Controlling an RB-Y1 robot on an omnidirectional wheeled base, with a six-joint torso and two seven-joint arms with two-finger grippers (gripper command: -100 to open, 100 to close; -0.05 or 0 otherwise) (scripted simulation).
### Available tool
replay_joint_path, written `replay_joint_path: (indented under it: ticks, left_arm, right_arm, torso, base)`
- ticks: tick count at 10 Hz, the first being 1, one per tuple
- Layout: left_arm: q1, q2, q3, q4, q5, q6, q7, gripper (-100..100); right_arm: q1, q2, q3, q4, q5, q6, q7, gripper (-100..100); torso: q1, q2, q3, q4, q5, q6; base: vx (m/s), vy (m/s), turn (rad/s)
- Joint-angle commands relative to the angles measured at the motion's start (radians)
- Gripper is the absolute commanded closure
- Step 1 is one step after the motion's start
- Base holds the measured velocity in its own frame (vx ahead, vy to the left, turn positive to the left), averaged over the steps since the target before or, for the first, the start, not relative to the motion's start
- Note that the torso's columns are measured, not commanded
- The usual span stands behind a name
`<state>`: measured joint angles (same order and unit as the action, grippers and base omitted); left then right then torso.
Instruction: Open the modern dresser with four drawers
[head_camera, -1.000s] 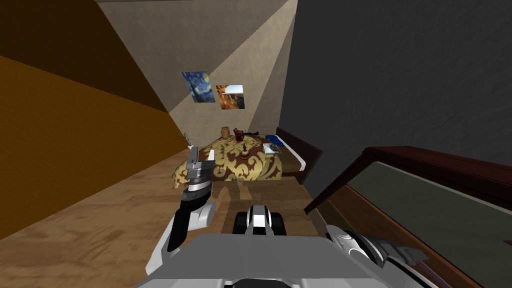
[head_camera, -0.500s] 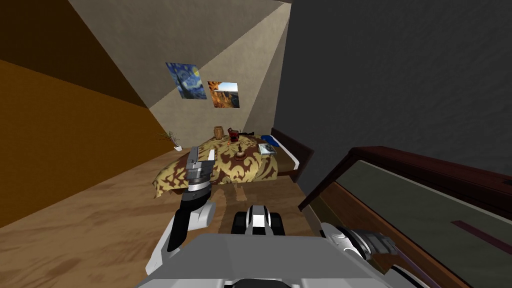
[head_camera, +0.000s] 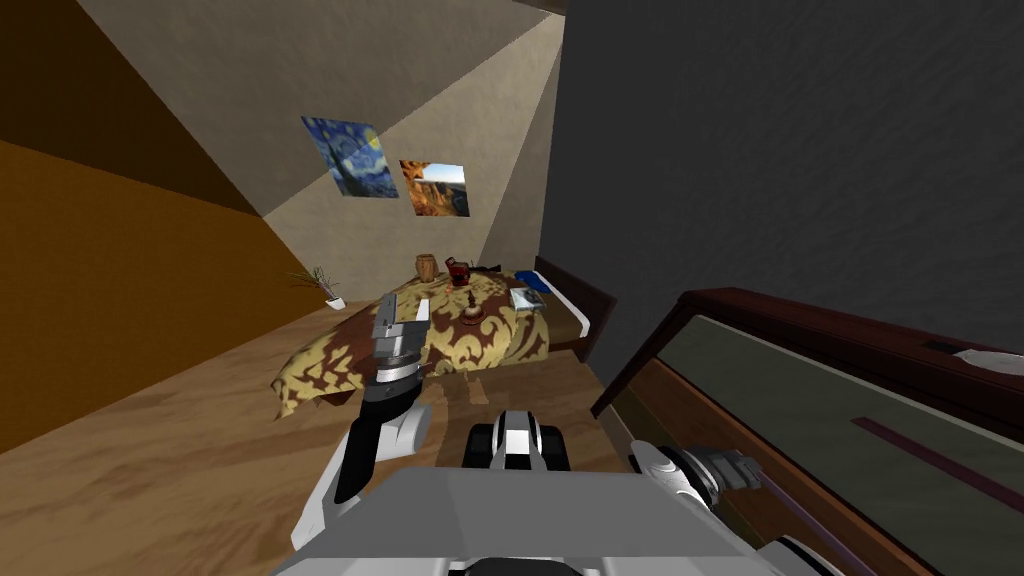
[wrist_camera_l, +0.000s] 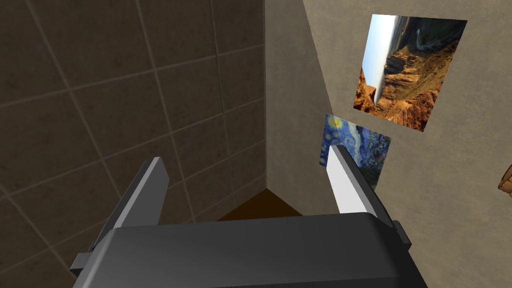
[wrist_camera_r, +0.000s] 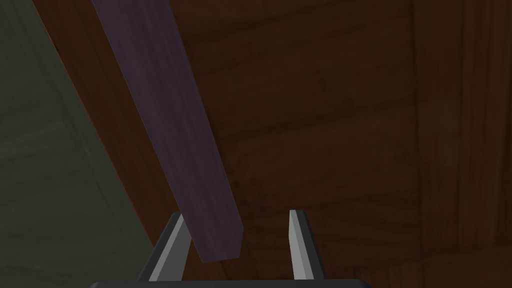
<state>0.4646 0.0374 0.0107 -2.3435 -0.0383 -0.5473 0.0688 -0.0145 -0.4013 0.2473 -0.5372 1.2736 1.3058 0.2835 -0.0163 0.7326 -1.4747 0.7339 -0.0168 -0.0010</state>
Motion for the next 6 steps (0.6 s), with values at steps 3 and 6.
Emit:
replay_joint_path:
  ticks: [3, 6]
  left_arm:
    - [0.000, 0.000, 0.000, 0.000, 0.000, 0.000, 0.000, 0]
    - [0.000, 0.000, 0.000, 0.000, 0.000, 0.000, 0.000, 0]
  right_arm:
    - [0.024, 0.050, -0.064, -0.071, 0.119, -0.018, 0.042, 100]
    - [0.034, 0.084, -0.118, -0.103, 0.207, -0.033, 0.060, 100]
  torso:
    - [0.000, 0.000, 0.000, 0.000, 0.000, 0.000]
    - [0.001, -0.001, -0.001, -0.001, 0.001, 0.000]
  base:
    - [0.026, -0.011, -0.119]
    - [0.032, -0.007, -0.113]
